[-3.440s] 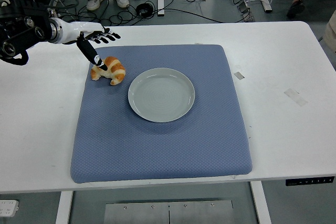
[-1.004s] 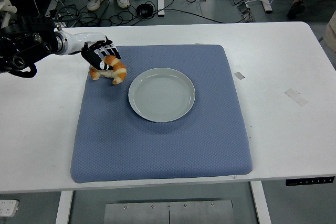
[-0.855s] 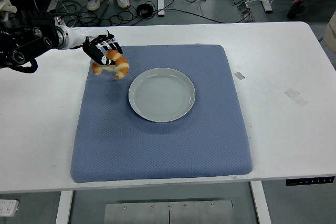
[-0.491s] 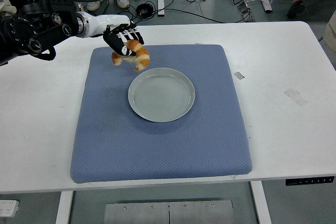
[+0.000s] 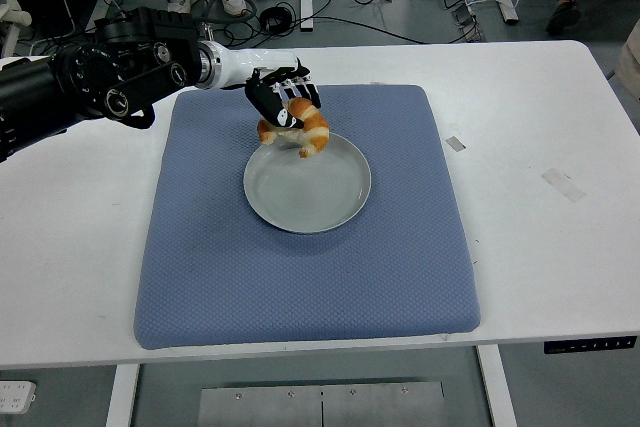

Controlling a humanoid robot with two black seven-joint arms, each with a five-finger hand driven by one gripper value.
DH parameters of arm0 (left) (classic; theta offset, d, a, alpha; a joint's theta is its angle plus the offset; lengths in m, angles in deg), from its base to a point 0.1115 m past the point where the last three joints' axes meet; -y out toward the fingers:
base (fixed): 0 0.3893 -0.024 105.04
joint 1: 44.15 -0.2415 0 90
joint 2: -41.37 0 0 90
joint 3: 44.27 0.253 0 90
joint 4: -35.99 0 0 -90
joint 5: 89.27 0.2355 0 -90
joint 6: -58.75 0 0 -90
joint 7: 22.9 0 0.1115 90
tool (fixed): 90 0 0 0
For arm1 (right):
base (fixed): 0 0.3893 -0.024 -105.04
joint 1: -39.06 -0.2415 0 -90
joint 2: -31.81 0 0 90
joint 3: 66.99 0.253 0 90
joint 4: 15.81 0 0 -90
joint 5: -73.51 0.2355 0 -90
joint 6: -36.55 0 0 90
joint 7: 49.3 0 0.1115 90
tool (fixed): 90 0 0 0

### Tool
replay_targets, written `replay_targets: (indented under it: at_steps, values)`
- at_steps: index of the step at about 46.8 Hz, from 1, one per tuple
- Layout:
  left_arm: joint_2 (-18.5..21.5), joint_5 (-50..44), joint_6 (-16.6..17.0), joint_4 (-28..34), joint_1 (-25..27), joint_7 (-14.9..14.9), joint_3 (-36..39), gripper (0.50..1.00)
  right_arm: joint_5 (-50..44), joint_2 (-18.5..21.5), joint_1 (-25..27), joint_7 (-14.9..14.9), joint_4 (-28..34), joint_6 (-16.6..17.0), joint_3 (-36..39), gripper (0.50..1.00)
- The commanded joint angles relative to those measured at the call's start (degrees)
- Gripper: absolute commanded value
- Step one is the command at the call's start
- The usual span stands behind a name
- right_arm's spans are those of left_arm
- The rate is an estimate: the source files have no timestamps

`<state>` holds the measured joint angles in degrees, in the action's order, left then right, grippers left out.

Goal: Place the bread on the plate

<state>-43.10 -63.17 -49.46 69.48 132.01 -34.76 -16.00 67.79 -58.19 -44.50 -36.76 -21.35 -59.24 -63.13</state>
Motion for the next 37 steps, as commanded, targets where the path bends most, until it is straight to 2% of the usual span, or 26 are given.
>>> replay_targets:
  at_steps: [1,37]
  values:
    - [0.0,-0.08,-0.6,-0.01,-0.2,-0.09,-0.06,0.607,0.0,0.0,-0.02,0.03,0.0,-0.01,0.0,1.0]
    - [-2.81,-0.26,-0.52,-0.09,-3.19,0.0,-0.68,0.636,0.0,0.0,-0.02,0.03,0.0,-0.01,0.0,1.0]
